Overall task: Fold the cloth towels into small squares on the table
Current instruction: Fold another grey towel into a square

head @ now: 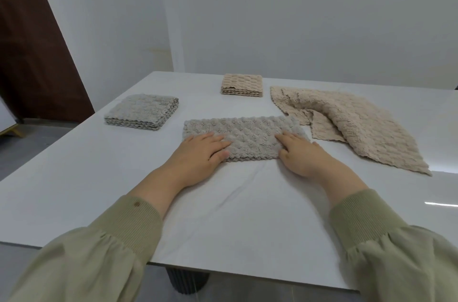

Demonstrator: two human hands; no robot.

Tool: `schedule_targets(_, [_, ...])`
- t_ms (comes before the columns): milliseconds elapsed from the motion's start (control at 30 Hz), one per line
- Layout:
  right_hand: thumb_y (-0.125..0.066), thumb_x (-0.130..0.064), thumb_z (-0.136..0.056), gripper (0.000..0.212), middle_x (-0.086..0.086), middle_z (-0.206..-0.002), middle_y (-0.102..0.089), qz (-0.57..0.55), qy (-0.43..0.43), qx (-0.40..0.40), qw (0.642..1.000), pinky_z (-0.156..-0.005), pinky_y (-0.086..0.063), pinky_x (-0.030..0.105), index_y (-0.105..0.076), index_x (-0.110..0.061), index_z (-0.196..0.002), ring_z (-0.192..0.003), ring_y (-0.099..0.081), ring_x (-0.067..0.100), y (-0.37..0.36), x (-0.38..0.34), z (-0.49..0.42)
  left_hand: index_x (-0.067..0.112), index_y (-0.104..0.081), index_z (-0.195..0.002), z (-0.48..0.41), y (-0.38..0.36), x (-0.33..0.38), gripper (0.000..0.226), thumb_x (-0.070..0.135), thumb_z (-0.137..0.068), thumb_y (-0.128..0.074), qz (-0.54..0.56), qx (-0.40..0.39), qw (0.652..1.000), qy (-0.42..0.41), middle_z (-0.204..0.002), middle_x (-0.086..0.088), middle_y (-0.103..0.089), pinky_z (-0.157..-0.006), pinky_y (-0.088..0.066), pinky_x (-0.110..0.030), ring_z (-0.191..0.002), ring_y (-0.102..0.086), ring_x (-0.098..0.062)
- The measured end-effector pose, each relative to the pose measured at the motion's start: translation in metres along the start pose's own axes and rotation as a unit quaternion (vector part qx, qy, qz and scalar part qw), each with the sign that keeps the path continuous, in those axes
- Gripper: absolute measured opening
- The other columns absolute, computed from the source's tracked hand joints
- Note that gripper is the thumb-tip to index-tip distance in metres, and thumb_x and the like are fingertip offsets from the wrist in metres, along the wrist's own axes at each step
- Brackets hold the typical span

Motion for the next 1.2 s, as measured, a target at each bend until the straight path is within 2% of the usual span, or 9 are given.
schedule_targets(100, [-0.03, -0.026, -0.097, 0.045, 0.005, -0.147, -0.04, 0.0, -0.024, 0.02, 1.0, -0.107, -0.033, 0.047, -0.037, -0.021, -0.141, -0.133, -0.038, 0.024, 0.007, 0.008, 0.004, 0.027, -0.065, -0.11, 0.004, 0.018, 0.001, 0.037, 0.039, -0.1, -0.032, 0.052, 0.051, 0.997, 0.019, -0.119, 0.008, -0.063, -0.094, -0.038, -0.031, -0.12, -0.05, -0.016])
schedule_targets(167, [-0.035, -0.022, -0.094, 0.033, 0.008, -0.118, -0.062, 0.004, -0.041, 0.074, 0.996, -0.088, -0.048, 0.039, -0.057, -0.018, -0.118, -0.104, -0.057, 0.028, 0.022, 0.006, 0.007, 0.022, -0.057, -0.07, 0.008, 0.028, 0.0, 0.041, 0.038, -0.1, -0.034, 0.078, 0.081, 0.992, 0.055, -0.074, 0.009, -0.062, -0.065, -0.037, -0.029, -0.08, -0.057, -0.016])
schedule_targets(233, [-0.037, -0.019, -0.092, 0.029, 0.01, -0.102, -0.068, 0.017, -0.05, 0.175, 0.983, -0.078, -0.048, 0.035, -0.062, -0.014, -0.106, -0.091, -0.061, 0.03, 0.042, -0.002, 0.012, 0.017, -0.053, -0.066, 0.013, 0.037, 0.002, 0.041, 0.036, -0.099, -0.037, 0.076, 0.129, 0.985, 0.083, -0.065, 0.003, -0.059, -0.06, -0.036, -0.032, -0.068, -0.053, -0.018])
schedule_targets(400, [-0.04, -0.009, -0.091, 0.038, 0.015, -0.113, -0.065, -0.081, 0.047, 0.334, 0.938, -0.087, -0.042, 0.038, -0.056, -0.005, -0.125, -0.103, -0.056, 0.032, 0.054, -0.048, 0.011, 0.019, -0.06, -0.124, -0.009, 0.049, 0.016, 0.034, 0.02, -0.097, -0.04, 0.045, 0.225, 0.969, 0.095, -0.12, -0.002, -0.065, -0.095, -0.039, -0.036, -0.114, -0.051, -0.023])
schedule_targets(567, [-0.027, -0.025, -0.101, 0.045, 0.006, -0.152, -0.033, -0.035, 0.104, 0.159, 0.981, -0.116, -0.018, 0.047, -0.035, -0.016, -0.144, -0.141, -0.026, 0.025, 0.007, -0.081, -0.019, 0.026, -0.021, -0.149, -0.035, 0.005, 0.005, 0.049, 0.037, -0.101, -0.02, -0.063, 0.056, 0.988, 0.13, -0.156, 0.001, -0.022, -0.115, -0.013, -0.048, -0.144, -0.013, -0.025])
schedule_targets(700, [-0.016, -0.038, -0.102, 0.051, -0.001, -0.16, -0.01, 0.007, 0.056, 0.042, 0.998, -0.115, -0.002, 0.055, -0.017, -0.024, -0.151, -0.147, -0.008, 0.02, -0.013, -0.066, -0.032, 0.033, -0.009, -0.15, -0.031, -0.009, -0.015, 0.058, 0.055, -0.097, -0.01, -0.075, -0.021, 0.984, 0.16, -0.16, 0.005, -0.006, -0.115, -0.002, -0.052, -0.146, -0.001, -0.023])
schedule_targets(933, [-0.011, -0.038, -0.1, 0.054, -0.002, -0.16, -0.002, 0.0, -0.058, 0.035, 0.998, -0.114, 0.0, 0.055, -0.01, -0.023, -0.152, -0.147, -0.001, 0.018, -0.004, -0.005, -0.035, 0.031, -0.003, -0.151, -0.023, -0.006, -0.022, 0.066, 0.062, -0.094, -0.011, -0.056, -0.047, 0.976, 0.205, -0.16, 0.005, 0.002, -0.115, 0.001, -0.051, -0.147, 0.004, -0.021])
schedule_targets(1100, [-0.012, -0.037, -0.099, 0.055, -0.002, -0.16, -0.002, -0.007, -0.085, 0.042, 0.995, -0.115, -0.002, 0.057, -0.01, -0.022, -0.152, -0.147, -0.002, 0.019, -0.004, 0.007, -0.034, 0.027, -0.004, -0.151, -0.033, 0.006, -0.023, 0.071, 0.065, -0.092, -0.013, -0.142, -0.153, 0.956, 0.209, -0.16, 0.002, -0.001, -0.114, 0.001, -0.057, -0.146, -0.003, -0.025])
schedule_targets(1200, [-0.012, -0.036, -0.099, 0.055, -0.002, -0.16, -0.002, -0.004, -0.086, 0.044, 0.995, -0.115, -0.003, 0.057, -0.01, -0.022, -0.152, -0.147, -0.002, 0.019, -0.004, 0.007, -0.034, 0.024, -0.009, -0.151, -0.043, 0.012, -0.002, 0.066, 0.059, -0.095, -0.016, -0.156, -0.081, 0.96, 0.22, -0.16, 0.0, -0.004, -0.111, 0.005, -0.061, -0.146, 0.001, -0.028])
Point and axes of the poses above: each hand's wrist, its own z-axis away from the middle knuckle, its own y-axis out of the back of the hand, x = y × z, the point moved 7 cm from there along -z, towards the middle knuckle
